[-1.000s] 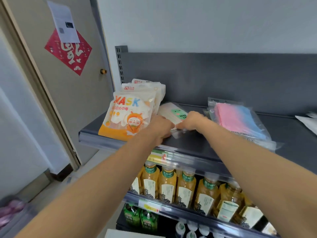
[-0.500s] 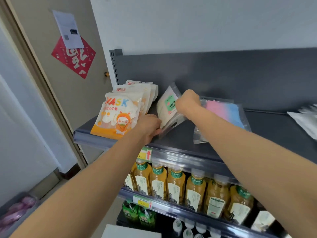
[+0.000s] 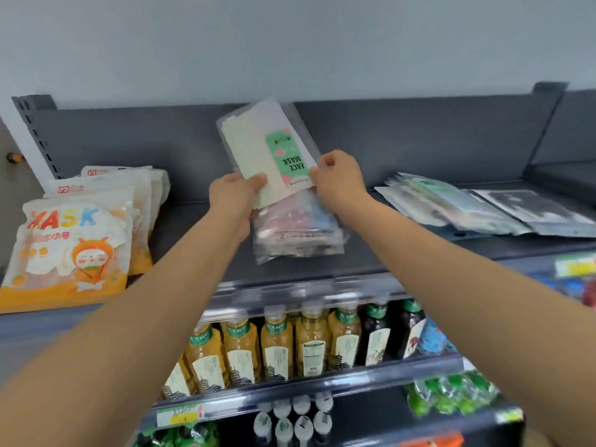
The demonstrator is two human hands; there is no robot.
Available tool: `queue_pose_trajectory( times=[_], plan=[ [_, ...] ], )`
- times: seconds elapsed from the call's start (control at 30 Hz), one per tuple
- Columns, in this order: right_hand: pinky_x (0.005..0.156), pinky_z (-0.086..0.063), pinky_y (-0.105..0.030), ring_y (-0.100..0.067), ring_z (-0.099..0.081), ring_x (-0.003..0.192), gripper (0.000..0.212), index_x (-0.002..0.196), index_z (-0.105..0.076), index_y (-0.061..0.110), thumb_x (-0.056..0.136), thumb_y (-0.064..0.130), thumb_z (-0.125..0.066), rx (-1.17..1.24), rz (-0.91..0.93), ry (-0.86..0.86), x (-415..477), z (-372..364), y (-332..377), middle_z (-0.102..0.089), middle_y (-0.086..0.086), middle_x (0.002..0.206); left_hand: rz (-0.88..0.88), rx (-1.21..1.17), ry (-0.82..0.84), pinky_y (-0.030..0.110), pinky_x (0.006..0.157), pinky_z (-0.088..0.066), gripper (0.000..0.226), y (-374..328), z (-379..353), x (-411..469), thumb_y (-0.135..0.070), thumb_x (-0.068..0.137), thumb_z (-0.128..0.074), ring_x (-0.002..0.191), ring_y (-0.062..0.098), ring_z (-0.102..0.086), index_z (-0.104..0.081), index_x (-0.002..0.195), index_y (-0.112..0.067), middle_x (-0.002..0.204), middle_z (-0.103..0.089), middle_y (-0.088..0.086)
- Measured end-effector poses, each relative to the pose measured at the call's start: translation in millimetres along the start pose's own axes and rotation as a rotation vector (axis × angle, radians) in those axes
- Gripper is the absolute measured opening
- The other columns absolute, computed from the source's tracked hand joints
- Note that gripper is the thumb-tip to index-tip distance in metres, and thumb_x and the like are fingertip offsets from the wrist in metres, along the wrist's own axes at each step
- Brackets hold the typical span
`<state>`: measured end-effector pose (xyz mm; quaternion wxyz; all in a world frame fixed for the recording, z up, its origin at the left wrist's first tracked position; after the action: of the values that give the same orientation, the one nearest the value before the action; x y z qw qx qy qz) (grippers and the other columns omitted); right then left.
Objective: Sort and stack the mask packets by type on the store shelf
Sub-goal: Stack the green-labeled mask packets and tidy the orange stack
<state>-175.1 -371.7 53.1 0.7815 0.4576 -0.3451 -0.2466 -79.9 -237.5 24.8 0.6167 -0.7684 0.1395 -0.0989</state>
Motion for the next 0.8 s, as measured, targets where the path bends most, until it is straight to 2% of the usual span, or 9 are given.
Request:
queue_pose_trajectory(
  times=[0.03, 0.1, 0.2, 0.27, 0.33, 0.43, 0.53, 0.7, 0.8],
  plan=[
    [0.071, -0.048, -0.035, -0.022, -0.057, 0.084, 0.002, 0.093, -0.052, 0.009, 0.092, 0.011, -0.051, -0.026, -0.023, -0.035, -1, 18, -8, -0.06, -0.006, 0.097, -0.003, -0.007, 0.048, 0.02, 0.043, -0.051, 0.014, 3, -19, -4, -0.007, 0.09, -0.061, 0.071, 0.016, -0.063, -0.055, 0.103, -0.009, 0.095, -0.066, 0.006],
    [0.068, -0.045, -0.033, -0.022, -0.056, 0.082, 0.01, 0.097, -0.056, 0.005, 0.092, 0.011, -0.051, -0.074, -0.062, -0.097, -2, 56, -25, -0.064, -0.008, 0.099, -0.003, -0.002, 0.143, 0.024, 0.05, -0.051, 0.011, 9, -58, -14, -0.008, 0.091, -0.06, 0.073, 0.016, -0.063, -0.055, 0.1, -0.009, 0.092, -0.065, 0.004],
    [0.064, -0.048, -0.035, -0.024, -0.058, 0.079, 0.008, 0.085, -0.054, 0.008, 0.091, 0.009, -0.05, -0.129, -0.109, -0.193, -5, 116, -49, -0.068, -0.012, 0.099, -0.019, 0.038, 0.258, 0.029, 0.06, -0.052, 0.012, 20, -119, -30, -0.008, 0.091, -0.061, 0.073, 0.017, -0.062, -0.053, 0.083, -0.011, 0.087, -0.064, 0.004],
    [0.062, -0.047, -0.032, -0.023, -0.057, 0.08, 0.01, 0.087, -0.057, 0.007, 0.092, 0.009, -0.049, -0.172, -0.149, -0.233, -6, 155, -65, -0.066, -0.009, 0.095, -0.008, 0.036, 0.339, 0.025, 0.056, -0.055, 0.015, 29, -158, -43, -0.006, 0.091, -0.061, 0.069, 0.015, -0.062, -0.052, 0.079, -0.01, 0.081, -0.063, 0.003],
    [0.065, -0.046, -0.032, -0.022, -0.055, 0.079, 0.02, 0.1, -0.061, -0.005, 0.092, 0.008, -0.05, -0.205, -0.189, -0.265, -6, 192, -83, -0.067, -0.01, 0.097, 0.015, 0.054, 0.425, 0.021, 0.051, -0.054, 0.016, 39, -197, -55, -0.005, 0.092, -0.059, 0.063, 0.013, -0.059, -0.053, 0.078, -0.009, 0.079, -0.062, 0.003],
    [0.06, -0.039, -0.028, -0.02, -0.052, 0.073, 0.028, 0.106, -0.061, -0.012, 0.09, 0.008, -0.05, -0.197, -0.231, -0.285, 2, 240, -113, -0.07, -0.016, 0.098, 0.026, 0.095, 0.503, 0.037, 0.075, -0.055, 0.017, 55, -250, -66, -0.005, 0.091, -0.058, 0.074, 0.023, -0.06, -0.053, 0.076, -0.008, 0.087, -0.063, 0.011],
    [0.06, -0.034, -0.028, -0.019, -0.046, 0.069, 0.022, 0.091, -0.061, -0.012, 0.088, 0.007, -0.05, -0.168, -0.271, -0.287, 12, 283, -140, -0.059, -0.012, 0.081, 0.05, 0.125, 0.487, 0.048, 0.088, -0.051, 0.017, 70, -298, -72, -0.004, 0.09, -0.059, 0.087, 0.026, -0.06, -0.055, 0.074, -0.008, 0.09, -0.063, 0.012],
    [0.065, -0.026, -0.031, -0.018, -0.035, 0.072, 0.01, 0.073, -0.055, 0.003, 0.083, 0.007, -0.051, -0.148, -0.31, -0.217, 39, 326, -179, -0.046, -0.022, 0.072, 0.082, 0.213, 0.421, 0.031, 0.062, -0.041, 0.017, 96, -349, -75, -0.008, 0.089, -0.061, 0.068, 0.021, -0.051, -0.052, 0.075, -0.011, 0.076, -0.055, 0.009],
    [0.063, -0.025, -0.03, -0.017, -0.031, 0.077, 0.013, 0.074, -0.05, 0.01, 0.085, 0.005, -0.05, -0.151, -0.304, -0.113, 52, 327, -186, -0.043, -0.011, 0.075, 0.09, 0.293, 0.322, 0.032, 0.065, -0.046, 0.016, 100, -351, -69, -0.013, 0.089, -0.063, 0.073, 0.023, -0.055, -0.054, 0.076, -0.011, 0.079, -0.059, 0.007]
  ],
)
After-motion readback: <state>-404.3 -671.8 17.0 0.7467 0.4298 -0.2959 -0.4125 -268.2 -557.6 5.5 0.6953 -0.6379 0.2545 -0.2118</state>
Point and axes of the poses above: each hand's wrist, its own x-axis towards the middle knuckle, its own z-axis out of the back of the hand, y = z × x, the point moved 5 cm from there along x, towards the middle knuckle
